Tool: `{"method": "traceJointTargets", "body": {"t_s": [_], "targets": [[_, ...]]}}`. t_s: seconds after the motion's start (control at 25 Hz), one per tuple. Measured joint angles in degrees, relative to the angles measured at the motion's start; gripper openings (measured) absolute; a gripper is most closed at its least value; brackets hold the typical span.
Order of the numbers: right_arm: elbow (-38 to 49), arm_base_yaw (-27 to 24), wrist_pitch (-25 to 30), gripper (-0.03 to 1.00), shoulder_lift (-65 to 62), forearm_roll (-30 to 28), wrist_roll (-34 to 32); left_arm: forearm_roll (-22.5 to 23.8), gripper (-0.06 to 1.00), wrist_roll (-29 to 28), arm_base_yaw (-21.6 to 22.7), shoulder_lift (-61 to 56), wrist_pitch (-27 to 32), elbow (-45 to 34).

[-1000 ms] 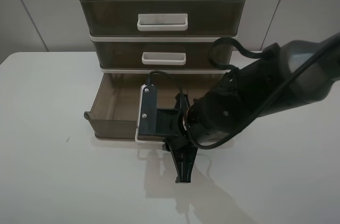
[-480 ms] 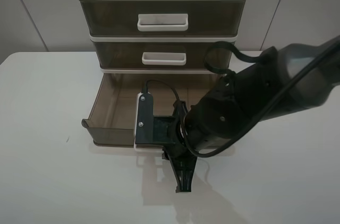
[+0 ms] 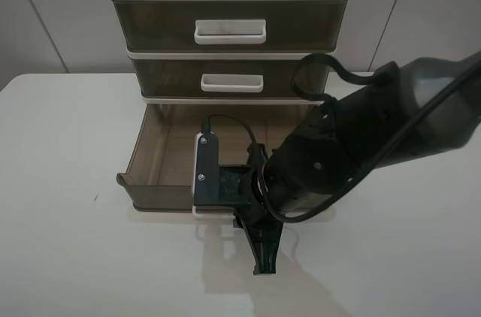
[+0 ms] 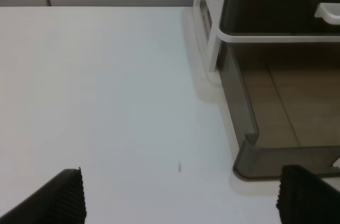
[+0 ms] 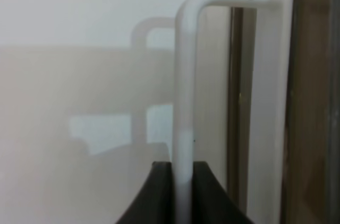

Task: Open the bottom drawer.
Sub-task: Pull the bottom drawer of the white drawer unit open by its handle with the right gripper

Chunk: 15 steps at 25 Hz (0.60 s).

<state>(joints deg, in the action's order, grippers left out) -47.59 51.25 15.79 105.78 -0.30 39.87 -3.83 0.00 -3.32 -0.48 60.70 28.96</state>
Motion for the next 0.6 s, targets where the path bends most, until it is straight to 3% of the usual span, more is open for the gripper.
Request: {"method": "traceJointTargets", "body": {"t_s": [0.28,0.52,0.6], "targets": [[0.0,0.0,0.2,0.11,-0.1,-0.5,0.2,0.0,0.74,0.0,0.0,0.0,0.0,0.0],[0.3,0.5,2.9,0.49,-0.1,-0.8,0.5,0.0,0.74,0.0,0.0,0.0,0.0,0.0],[0.5,0.5,3.2,0.57,-0.5,-0.8,0.5,0.0,0.74,0.0,0.0,0.0,0.0,0.0]]}}
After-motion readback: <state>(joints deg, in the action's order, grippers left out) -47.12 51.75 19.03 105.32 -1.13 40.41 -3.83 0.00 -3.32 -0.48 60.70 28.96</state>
